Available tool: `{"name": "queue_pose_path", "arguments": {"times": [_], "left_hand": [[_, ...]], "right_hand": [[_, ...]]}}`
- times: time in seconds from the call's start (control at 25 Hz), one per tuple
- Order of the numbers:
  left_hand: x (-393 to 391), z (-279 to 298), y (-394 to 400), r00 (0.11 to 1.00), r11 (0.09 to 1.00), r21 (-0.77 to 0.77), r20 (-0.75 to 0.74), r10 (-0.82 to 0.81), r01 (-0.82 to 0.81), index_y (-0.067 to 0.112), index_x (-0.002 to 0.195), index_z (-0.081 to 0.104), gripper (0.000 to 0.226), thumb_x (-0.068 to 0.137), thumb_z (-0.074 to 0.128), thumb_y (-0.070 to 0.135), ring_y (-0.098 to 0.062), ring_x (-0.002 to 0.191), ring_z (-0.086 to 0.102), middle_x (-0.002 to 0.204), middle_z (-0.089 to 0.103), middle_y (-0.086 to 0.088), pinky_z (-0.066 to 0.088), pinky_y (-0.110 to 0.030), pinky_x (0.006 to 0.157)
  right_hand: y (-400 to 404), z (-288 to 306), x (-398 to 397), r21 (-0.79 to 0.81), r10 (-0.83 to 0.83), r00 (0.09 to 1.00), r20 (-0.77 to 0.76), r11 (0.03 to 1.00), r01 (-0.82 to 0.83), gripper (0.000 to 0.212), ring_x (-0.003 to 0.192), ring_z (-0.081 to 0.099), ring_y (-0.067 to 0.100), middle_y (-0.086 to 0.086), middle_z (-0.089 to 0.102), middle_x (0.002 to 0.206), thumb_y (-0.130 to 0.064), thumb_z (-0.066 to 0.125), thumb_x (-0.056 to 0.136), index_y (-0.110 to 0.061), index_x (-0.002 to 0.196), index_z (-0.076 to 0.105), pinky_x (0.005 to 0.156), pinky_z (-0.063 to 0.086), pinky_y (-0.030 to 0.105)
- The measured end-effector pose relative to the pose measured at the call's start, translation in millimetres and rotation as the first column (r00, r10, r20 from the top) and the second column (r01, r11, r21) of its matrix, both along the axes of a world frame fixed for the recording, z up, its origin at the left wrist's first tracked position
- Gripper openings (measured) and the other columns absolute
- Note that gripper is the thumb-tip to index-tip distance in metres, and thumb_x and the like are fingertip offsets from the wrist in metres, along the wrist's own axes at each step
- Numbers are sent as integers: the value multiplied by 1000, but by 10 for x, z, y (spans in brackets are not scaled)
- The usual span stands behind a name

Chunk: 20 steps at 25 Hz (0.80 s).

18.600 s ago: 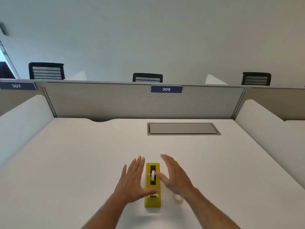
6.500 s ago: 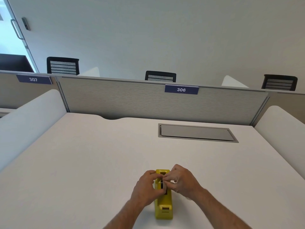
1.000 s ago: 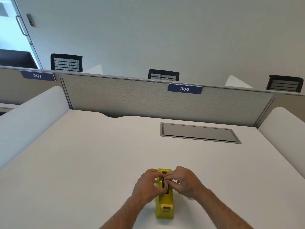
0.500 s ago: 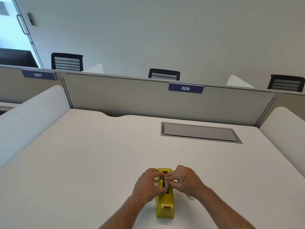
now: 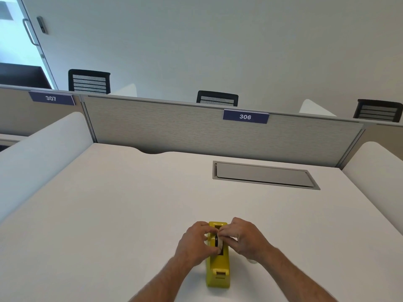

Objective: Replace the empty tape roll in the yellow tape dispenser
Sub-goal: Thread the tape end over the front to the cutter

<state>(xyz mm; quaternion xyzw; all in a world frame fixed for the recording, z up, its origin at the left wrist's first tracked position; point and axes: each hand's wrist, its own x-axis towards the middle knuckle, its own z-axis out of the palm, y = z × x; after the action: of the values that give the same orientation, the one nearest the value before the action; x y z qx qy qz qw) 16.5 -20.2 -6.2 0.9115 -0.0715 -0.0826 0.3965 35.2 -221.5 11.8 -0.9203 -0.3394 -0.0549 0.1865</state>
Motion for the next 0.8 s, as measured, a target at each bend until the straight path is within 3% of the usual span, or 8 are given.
{"name": "queue_pose_path", "arguments": {"times": [0.24,0.8], "left_hand": [[12,-4,-8,1000,1000,7,6,1,-1,43,115,66,58,60,85,48,-1,95,59,127,50,21,56,-25,84],[20,-10,4,1000,1000,-5,-8,-3,3,43,114,66,57,60,85,45,-2,96,60,129,50,19,56,-25,84]], "right_hand": [[-35,36,5,16,-15,997,-76,1000,17,21,80,51,5,-21,74,105,-40,66,91,-33,108,75,64,49,26],[2,78,-3,-58,21,999,-36,998,-23,15,81,55,13,-14,76,102,-27,64,95,-26,106,75,64,51,31]]}}
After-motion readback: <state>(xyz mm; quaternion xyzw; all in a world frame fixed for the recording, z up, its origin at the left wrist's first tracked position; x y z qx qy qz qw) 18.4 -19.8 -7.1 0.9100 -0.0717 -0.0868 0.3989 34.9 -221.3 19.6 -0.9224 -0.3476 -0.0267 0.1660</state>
